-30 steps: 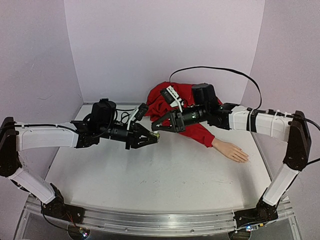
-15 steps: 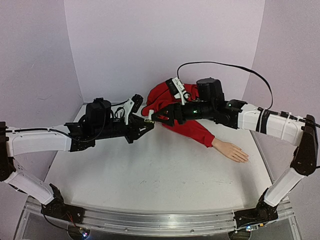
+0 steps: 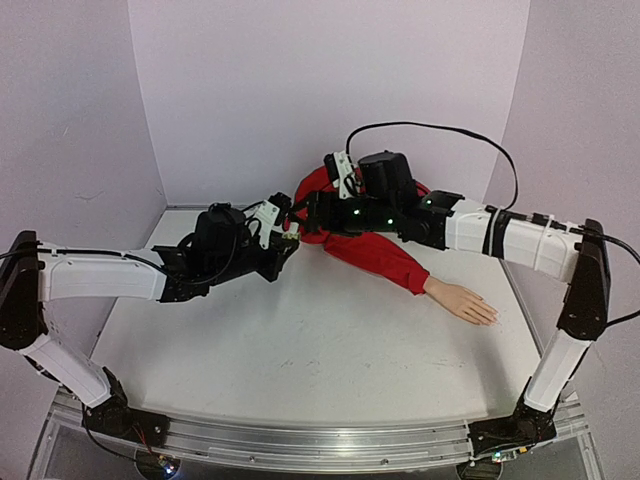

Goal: Paint the nails

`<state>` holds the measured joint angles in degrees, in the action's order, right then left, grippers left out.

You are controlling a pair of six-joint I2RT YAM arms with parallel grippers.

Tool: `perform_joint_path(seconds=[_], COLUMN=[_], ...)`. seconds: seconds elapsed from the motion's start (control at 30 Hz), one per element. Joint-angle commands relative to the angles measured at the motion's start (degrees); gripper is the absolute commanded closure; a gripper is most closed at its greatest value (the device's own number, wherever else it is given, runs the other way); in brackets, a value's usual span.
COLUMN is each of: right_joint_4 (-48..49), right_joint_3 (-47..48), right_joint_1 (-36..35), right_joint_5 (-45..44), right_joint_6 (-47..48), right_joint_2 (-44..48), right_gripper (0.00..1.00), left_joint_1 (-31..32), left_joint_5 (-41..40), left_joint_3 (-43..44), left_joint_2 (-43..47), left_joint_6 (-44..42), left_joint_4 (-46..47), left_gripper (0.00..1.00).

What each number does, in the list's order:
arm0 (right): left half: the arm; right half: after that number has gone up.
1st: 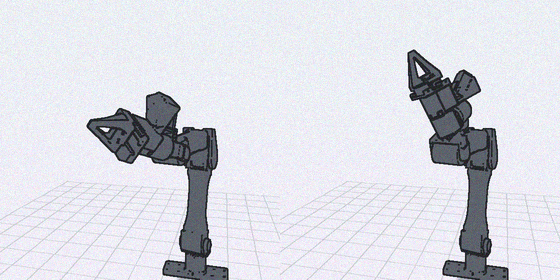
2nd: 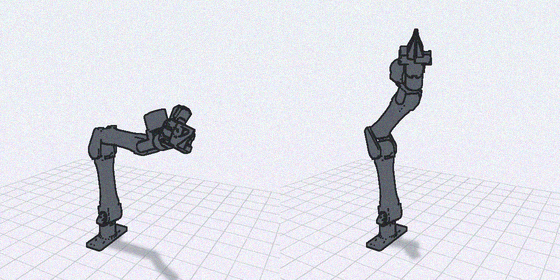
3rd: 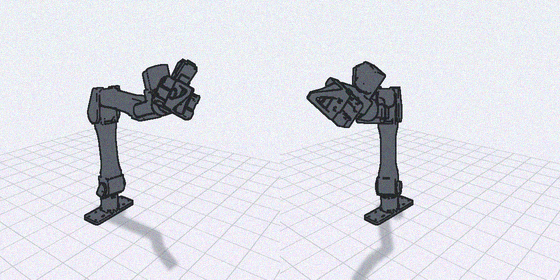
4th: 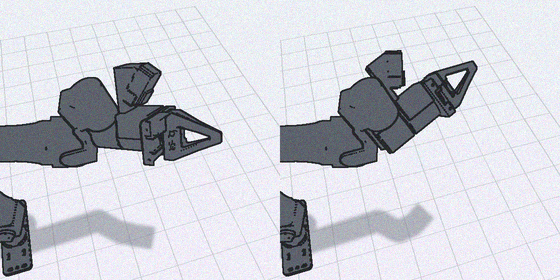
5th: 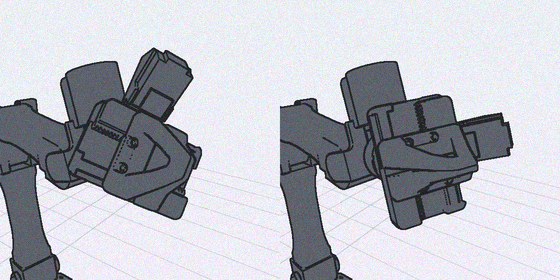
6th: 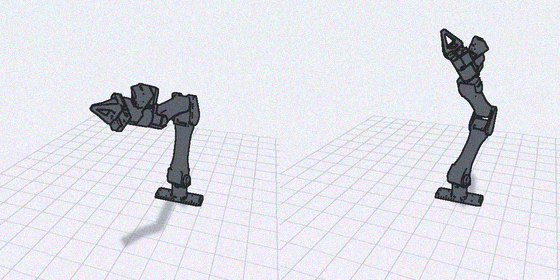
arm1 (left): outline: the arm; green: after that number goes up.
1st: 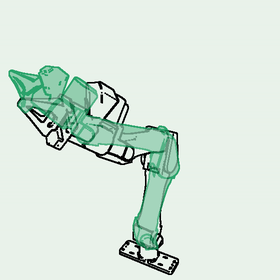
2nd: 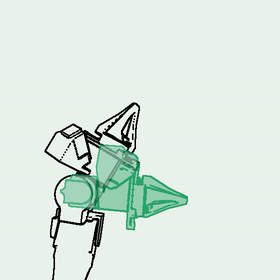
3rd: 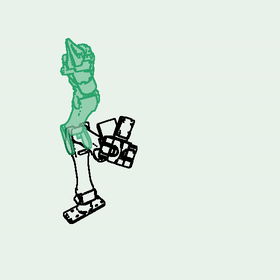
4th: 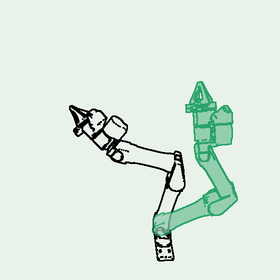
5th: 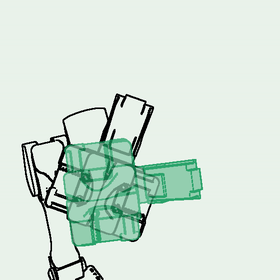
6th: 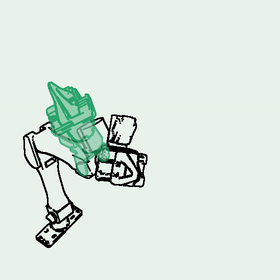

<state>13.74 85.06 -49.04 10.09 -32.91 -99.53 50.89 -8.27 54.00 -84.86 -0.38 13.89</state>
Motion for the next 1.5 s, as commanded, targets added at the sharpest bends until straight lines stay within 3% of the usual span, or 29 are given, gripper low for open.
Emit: perform_joint_path(seconds=[0.0, 0.1, 0.3, 0.53, 0.73, 0.9, 0.97, 1.03, 1.1, 1.17, 1.37, 1.47], right_joint_4=[-0.6, -0.8, -0.9, -0.9, -0.8, 0.8, 1.8, 1.7, 1.9, 1.7, 4.3, 4.3], right_joint_3=[3.8, 4.6, 5.9, 6.6, 5.4, 0.4, -2.5, -5.6, -7.7, -8.3, -11.9, -12.0], right_joint_1=[-1.5, -1.5, -1.8, -1.7, -1.7, -1.2, -0.6, 0.6, 2.2, 2.8, 2.9, 2.9], right_joint_5=[-6.9, -8.1, -7.1, -5.9, -4.0, 1.8, 16.2, 43.3, 51.9, 54.7, 42.5, 30.7], right_joint_6=[-2.5, -2.4, -2.0, -1.6, 3.5, 18.4, 27.9, 36.8, 36.5, 35.5, 30.8, 28.0], right_joint_2=[-2.4, -3.1, -4.9, -6.2, -5.0, -0.2, 2.2, 4.1, 5.1, 5.2, 8.6, 10.5], right_gripper=[0.31, 0.42, 0.52, 0.82, 1.0, 1.0, 1.0, 1.0, 1.0, 1.0, 0.99, 0.72], left_joint_1=[0.8, 1.3, 1.7, 1.7, 1.7, 0.7, -0.4, -1.4, -2.0, -2.3, -2.6, -2.5], left_joint_5=[-2.3, -2.1, -2.4, -0.4, 10.3, 31.7, 44.0, 56.3, 65.9, 67.9, 58.3, 46.6], left_joint_3=[4.4, 4.9, 6.0, 6.4, 5.0, 4.5, 5.4, 6.4, 6.9, 6.7, 5.2, 4.4], left_joint_2=[-0.7, -1.6, -2.9, -2.6, -0.5, 1.2, 1.4, 1.5, 1.9, 2.6, 2.4, 2.1], left_joint_6=[-0.8, -0.8, -0.3, -0.1, -0.2, -0.1, 2.2, 2.9, 3.2, 3.4, 3.9, 5.5], left_joint_4=[2.9, 2.7, 2.4, 2.1, 2.2, 2.3, 2.4, 2.8, 3.1, 3.2, 3.2, 3.0], left_gripper=[1.0, 1.0, 1.0, 1.0, 1.0, 1.0, 1.0, 1.0, 1.0, 1.0, 1.0, 1.0])
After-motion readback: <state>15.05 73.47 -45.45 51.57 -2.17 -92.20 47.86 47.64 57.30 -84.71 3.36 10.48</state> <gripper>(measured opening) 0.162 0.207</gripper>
